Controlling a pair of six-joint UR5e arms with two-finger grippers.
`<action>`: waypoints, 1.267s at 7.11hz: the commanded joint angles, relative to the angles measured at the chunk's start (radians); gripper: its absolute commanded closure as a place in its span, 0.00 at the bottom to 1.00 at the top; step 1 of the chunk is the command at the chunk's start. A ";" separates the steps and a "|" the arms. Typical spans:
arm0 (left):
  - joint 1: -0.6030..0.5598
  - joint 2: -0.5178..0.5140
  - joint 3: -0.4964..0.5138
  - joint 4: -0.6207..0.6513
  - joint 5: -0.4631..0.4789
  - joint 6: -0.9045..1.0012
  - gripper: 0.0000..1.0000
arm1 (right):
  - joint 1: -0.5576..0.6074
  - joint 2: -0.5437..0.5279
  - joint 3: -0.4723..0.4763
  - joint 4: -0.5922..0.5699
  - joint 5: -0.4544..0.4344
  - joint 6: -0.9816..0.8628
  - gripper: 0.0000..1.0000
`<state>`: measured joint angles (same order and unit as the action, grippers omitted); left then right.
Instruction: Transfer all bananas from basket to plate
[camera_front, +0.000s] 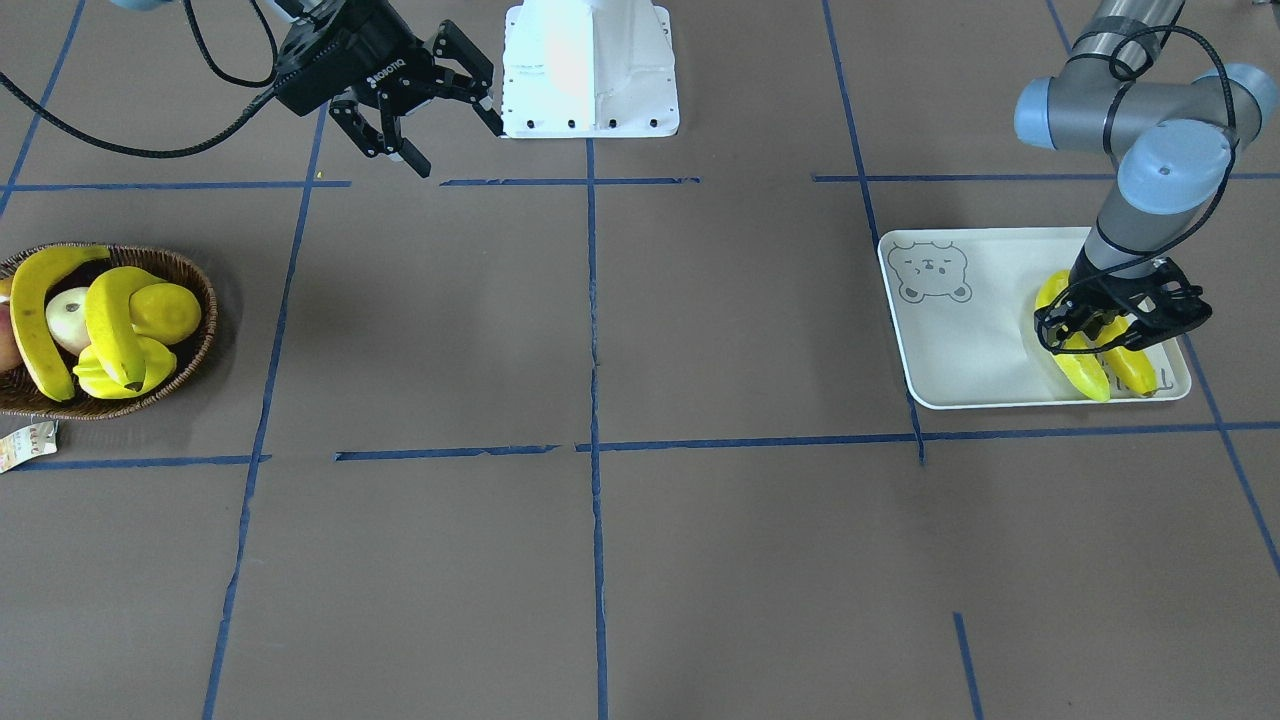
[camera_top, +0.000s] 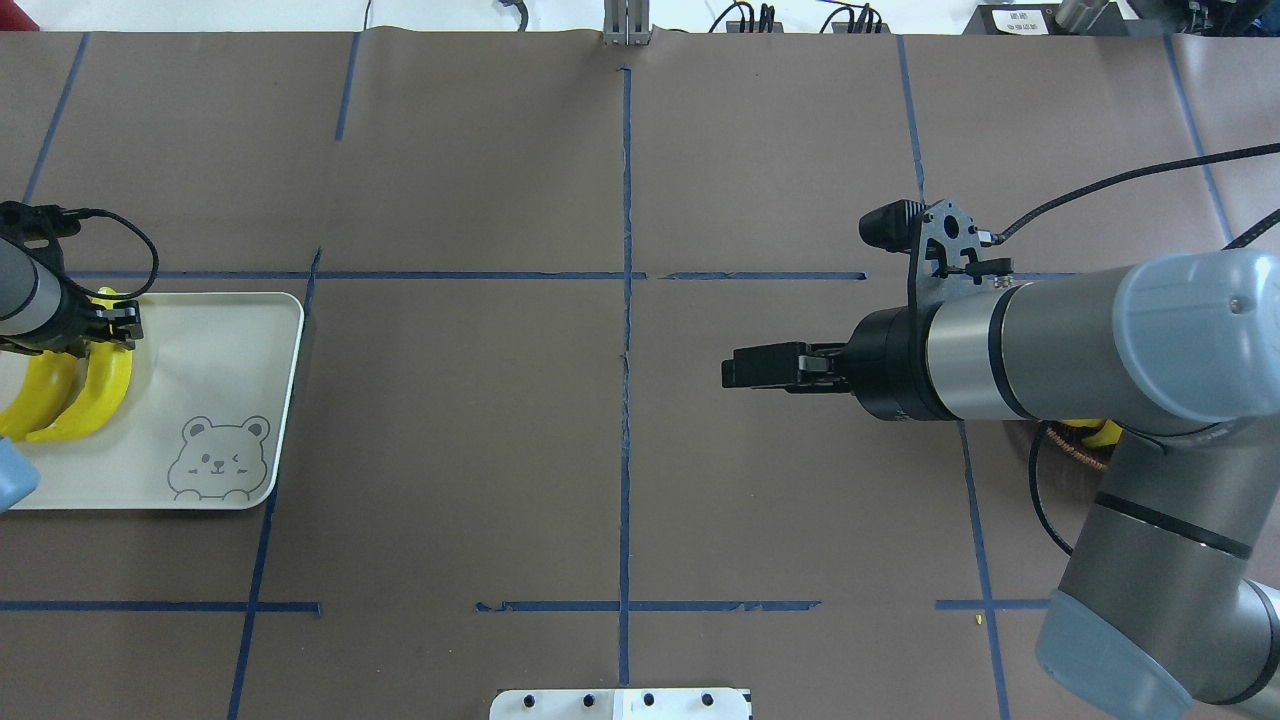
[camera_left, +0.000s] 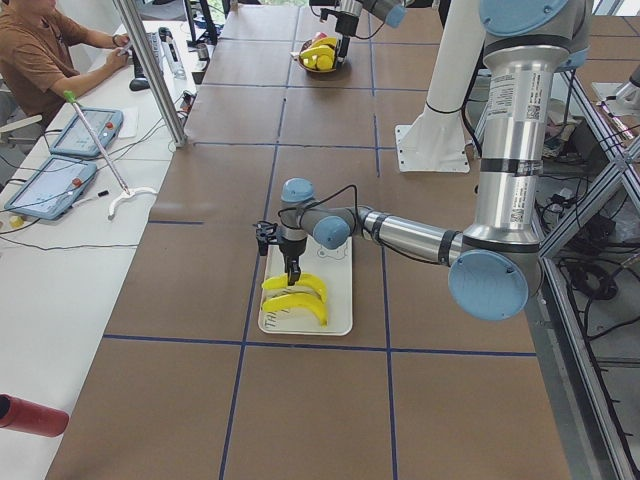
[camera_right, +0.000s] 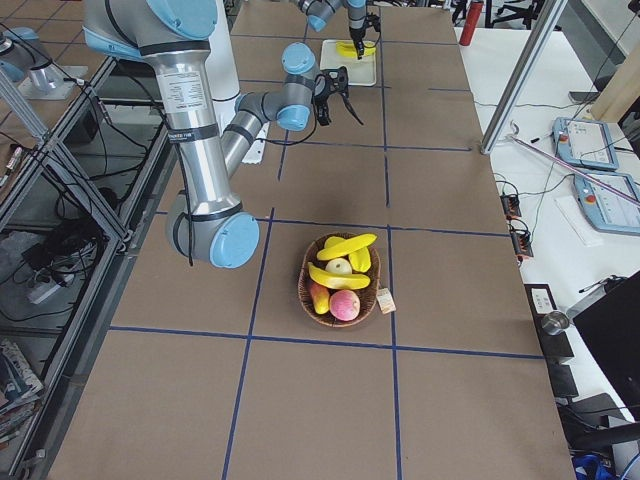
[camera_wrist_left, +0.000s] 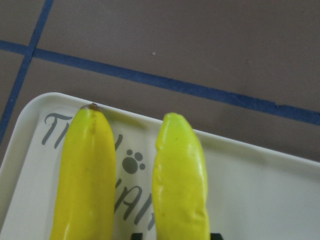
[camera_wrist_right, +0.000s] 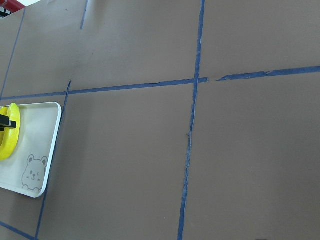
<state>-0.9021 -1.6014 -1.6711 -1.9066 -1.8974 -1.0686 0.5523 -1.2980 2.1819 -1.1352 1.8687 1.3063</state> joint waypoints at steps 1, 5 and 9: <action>-0.012 -0.002 -0.004 0.000 0.000 0.007 0.00 | 0.003 0.000 0.001 0.000 0.003 -0.001 0.01; -0.060 -0.026 -0.155 0.011 -0.064 -0.002 0.00 | 0.141 -0.151 0.002 -0.006 0.075 -0.036 0.01; -0.051 -0.124 -0.211 0.001 -0.219 -0.031 0.00 | 0.216 -0.349 -0.010 0.000 0.084 -0.226 0.01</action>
<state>-0.9578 -1.6930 -1.8780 -1.9049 -2.0946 -1.0814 0.7488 -1.6004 2.1783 -1.1388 1.9486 1.1288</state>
